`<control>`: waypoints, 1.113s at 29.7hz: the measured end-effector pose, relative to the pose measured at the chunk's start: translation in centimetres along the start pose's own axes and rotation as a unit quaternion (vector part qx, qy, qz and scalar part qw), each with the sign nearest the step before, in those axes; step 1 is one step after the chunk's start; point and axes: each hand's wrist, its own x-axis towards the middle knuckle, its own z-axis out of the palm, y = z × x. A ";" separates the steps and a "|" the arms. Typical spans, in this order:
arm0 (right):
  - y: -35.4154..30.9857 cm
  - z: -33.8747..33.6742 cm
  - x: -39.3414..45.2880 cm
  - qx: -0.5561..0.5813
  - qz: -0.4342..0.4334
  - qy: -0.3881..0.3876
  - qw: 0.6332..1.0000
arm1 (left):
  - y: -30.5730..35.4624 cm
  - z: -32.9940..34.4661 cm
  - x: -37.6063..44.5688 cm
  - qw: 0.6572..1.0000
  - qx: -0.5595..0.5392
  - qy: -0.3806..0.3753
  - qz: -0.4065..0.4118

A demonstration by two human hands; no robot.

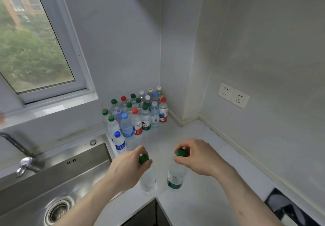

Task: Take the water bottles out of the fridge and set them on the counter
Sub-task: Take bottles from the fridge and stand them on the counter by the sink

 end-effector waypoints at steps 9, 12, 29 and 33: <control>0.0 2.0 7.3 -0.009 0.024 0.018 1.000 | -5.5 -0.2 8.5 0.999 0.020 -0.039 0.032; -0.6 2.7 10.1 -0.012 0.033 0.024 0.999 | -7.4 -0.3 11.6 0.998 0.046 -0.035 0.030; -1.8 7.8 21.0 -0.044 0.068 -0.002 0.997 | -15.4 3.8 21.7 0.998 0.046 -0.048 -0.006; -2.1 8.7 22.9 -0.055 0.073 -0.009 0.996 | -16.2 4.2 22.4 0.998 0.049 -0.042 -0.015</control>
